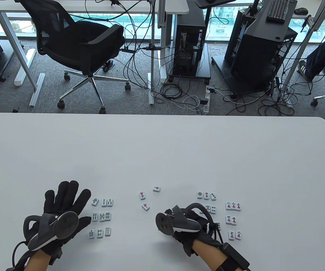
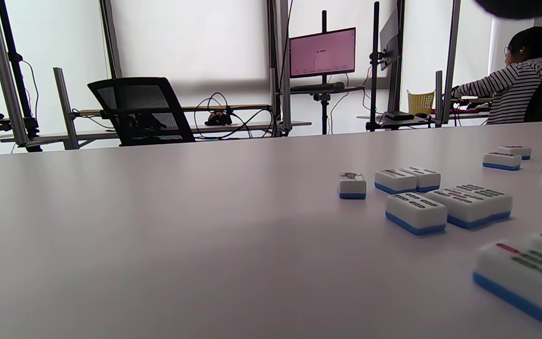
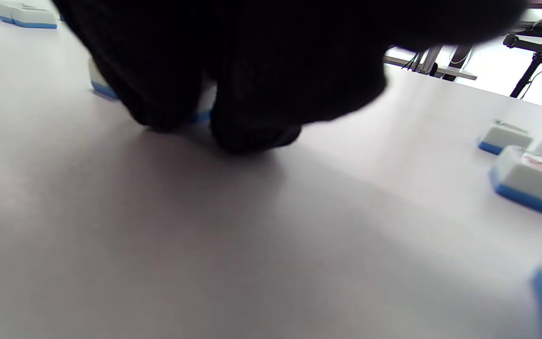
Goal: Mahjong suit sorting
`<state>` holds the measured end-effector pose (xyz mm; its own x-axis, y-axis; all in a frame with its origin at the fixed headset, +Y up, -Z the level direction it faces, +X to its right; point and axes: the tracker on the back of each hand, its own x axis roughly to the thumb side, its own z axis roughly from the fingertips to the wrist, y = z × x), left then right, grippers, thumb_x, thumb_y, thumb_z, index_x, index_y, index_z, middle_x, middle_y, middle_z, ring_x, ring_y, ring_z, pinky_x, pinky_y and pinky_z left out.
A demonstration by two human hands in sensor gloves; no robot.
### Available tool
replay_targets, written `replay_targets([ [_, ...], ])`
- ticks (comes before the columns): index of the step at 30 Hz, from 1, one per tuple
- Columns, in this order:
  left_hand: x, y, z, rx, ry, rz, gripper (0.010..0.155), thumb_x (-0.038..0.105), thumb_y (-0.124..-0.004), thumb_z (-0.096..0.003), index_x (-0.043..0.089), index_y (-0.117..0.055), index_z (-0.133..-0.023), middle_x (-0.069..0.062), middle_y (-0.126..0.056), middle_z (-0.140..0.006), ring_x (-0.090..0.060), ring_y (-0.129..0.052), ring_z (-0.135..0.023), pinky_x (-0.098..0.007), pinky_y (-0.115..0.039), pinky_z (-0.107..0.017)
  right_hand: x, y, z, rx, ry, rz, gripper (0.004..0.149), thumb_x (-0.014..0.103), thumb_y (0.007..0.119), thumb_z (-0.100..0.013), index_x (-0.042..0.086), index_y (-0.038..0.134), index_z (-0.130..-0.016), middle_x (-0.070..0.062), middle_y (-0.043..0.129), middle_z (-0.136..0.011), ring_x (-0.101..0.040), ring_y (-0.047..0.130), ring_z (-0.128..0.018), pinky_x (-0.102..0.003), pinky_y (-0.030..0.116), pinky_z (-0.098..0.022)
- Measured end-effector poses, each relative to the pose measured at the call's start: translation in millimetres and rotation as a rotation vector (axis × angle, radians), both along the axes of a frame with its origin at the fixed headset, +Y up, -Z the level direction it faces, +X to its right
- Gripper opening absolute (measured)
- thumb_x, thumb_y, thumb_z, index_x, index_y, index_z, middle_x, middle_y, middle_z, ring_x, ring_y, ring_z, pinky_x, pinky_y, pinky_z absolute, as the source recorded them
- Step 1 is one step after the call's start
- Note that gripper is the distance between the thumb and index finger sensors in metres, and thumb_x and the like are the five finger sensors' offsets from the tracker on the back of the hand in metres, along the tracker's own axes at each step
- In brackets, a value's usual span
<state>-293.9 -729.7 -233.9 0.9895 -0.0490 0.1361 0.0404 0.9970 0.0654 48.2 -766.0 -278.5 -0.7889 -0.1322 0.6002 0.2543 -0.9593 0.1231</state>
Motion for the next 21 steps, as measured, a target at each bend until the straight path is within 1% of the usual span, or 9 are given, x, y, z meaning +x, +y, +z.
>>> replay_targets([
  [4,-0.6,0.4,0.0,0.004,0.001,0.006,0.082,0.074,-0.061,-0.0371,0.049,-0.028,-0.108,0.014,0.0,-0.117,-0.021,-0.008,-0.117,-0.057,-0.017,-0.083,5.6,1.5,2.8,0.028,0.064,-0.041,0.058,0.034,0.089,-0.041,0.009,0.078,-0.092,-0.004,0.097,-0.052,-0.015,0.092,-0.021,-0.027,0.082,-0.015],
  [6,-0.8,0.6,0.0,0.006,0.002,0.007,0.082,0.074,-0.061,-0.0372,0.049,-0.028,-0.108,0.014,0.0,-0.117,-0.021,-0.008,-0.117,-0.057,-0.017,-0.083,17.2,10.9,5.3,0.078,0.081,-0.072,0.057,0.034,0.089,-0.041,0.009,0.078,-0.091,-0.004,0.097,-0.051,-0.015,0.092,-0.02,-0.027,0.082,-0.015],
  [8,-1.1,1.0,0.0,0.009,0.004,0.004,0.082,0.074,-0.061,-0.0373,0.049,-0.027,-0.108,0.014,0.0,-0.117,-0.021,-0.008,-0.117,-0.057,-0.017,-0.083,32.9,23.9,6.8,0.129,0.066,-0.097,0.057,0.035,0.089,-0.041,0.009,0.078,-0.091,-0.003,0.097,-0.051,-0.014,0.092,-0.02,-0.027,0.083,-0.015],
  [12,-1.8,1.3,-0.1,0.01,0.008,0.007,0.082,0.074,-0.061,-0.0373,0.049,-0.027,-0.108,0.014,0.0,-0.117,-0.021,-0.008,-0.117,-0.057,-0.016,-0.083,80.9,53.1,8.4,0.169,-0.046,-0.114,0.057,0.034,0.088,-0.041,0.01,0.077,-0.092,-0.004,0.097,-0.053,-0.015,0.092,-0.022,-0.027,0.083,-0.016],
  [15,-2.1,0.8,-0.3,0.005,0.013,0.002,0.082,0.074,-0.061,-0.0372,0.049,-0.027,-0.108,0.014,0.0,-0.117,-0.021,-0.007,-0.117,-0.057,-0.016,-0.083,121.6,65.3,11.5,0.181,-0.155,-0.118,0.057,0.034,0.088,-0.042,0.01,0.077,-0.093,-0.004,0.097,-0.054,-0.016,0.093,-0.023,-0.028,0.083,-0.017],
  [18,-2.0,0.8,-0.3,0.001,0.016,-0.005,0.082,0.074,-0.061,-0.0372,0.049,-0.027,-0.108,0.013,0.0,-0.117,-0.021,-0.007,-0.117,-0.057,-0.016,-0.083,157.8,64.6,17.2,0.178,-0.245,-0.087,0.057,0.033,0.088,-0.042,0.009,0.077,-0.093,-0.004,0.097,-0.055,-0.016,0.093,-0.024,-0.028,0.083,-0.017],
  [21,-1.7,1.1,-0.2,0.0,0.018,-0.011,0.082,0.074,-0.061,-0.0372,0.049,-0.027,-0.108,0.013,0.0,-0.117,-0.021,-0.008,-0.117,-0.057,-0.017,-0.083,186.8,53.2,24.6,0.123,-0.319,-0.022,0.058,0.033,0.088,-0.043,0.009,0.077,-0.093,-0.004,0.097,-0.056,-0.016,0.093,-0.024,-0.028,0.083,-0.018],
])
